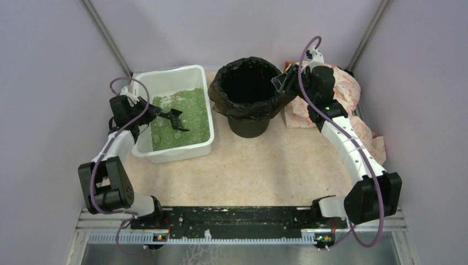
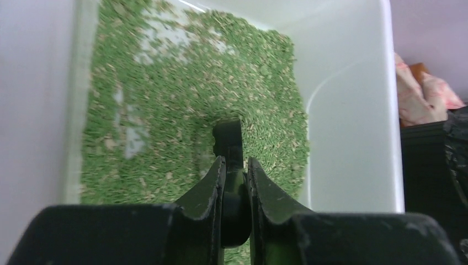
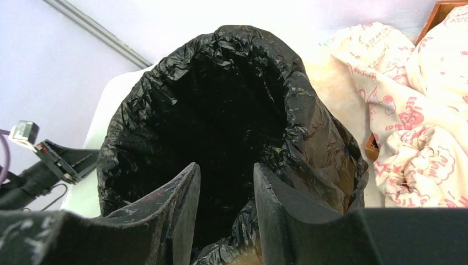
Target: Clean the litter box
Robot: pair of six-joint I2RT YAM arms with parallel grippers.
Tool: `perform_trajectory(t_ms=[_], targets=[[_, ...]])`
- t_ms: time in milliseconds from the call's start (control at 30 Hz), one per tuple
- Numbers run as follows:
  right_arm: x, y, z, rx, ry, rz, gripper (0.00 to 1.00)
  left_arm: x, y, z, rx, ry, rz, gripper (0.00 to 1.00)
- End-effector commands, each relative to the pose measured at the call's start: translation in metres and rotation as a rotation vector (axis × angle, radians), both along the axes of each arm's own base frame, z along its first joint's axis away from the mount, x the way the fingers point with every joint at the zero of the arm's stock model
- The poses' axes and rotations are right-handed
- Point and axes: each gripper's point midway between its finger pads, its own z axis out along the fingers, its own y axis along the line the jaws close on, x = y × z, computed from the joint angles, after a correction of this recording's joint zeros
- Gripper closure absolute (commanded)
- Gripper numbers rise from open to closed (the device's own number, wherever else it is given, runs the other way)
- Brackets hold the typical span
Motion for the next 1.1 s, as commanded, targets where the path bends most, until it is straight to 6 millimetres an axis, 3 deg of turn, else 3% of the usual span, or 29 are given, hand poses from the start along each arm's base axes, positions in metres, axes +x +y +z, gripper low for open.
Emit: perform_trajectory(t_ms=[0, 233, 433, 700, 1067], targets=[[0.004, -0.001, 0.023, 0.022, -0.07, -0.008, 0.59, 0.001, -0.044, -0.015, -0.271, -0.02, -0.097, 1.0], [0.003, -0.004, 0.024, 0.009, -0.067, -0.014, 0.59, 0.019, -0.081, -0.019, -0.453, -0.112, -0.16, 1.0], [0.0, -0.008, 0.03, -0.009, -0.076, -0.031, 0.59, 0.016, -0.105, -0.029, -0.664, -0.14, -0.183, 1.0], [-0.004, -0.013, 0.031, -0.026, -0.076, -0.047, 0.59, 0.008, -0.1, -0.02, -0.78, -0.218, -0.191, 1.0], [-0.003, -0.011, 0.032, -0.025, -0.08, -0.04, 0.59, 0.021, -0.076, -0.018, -0.589, -0.076, -0.136, 1.0]])
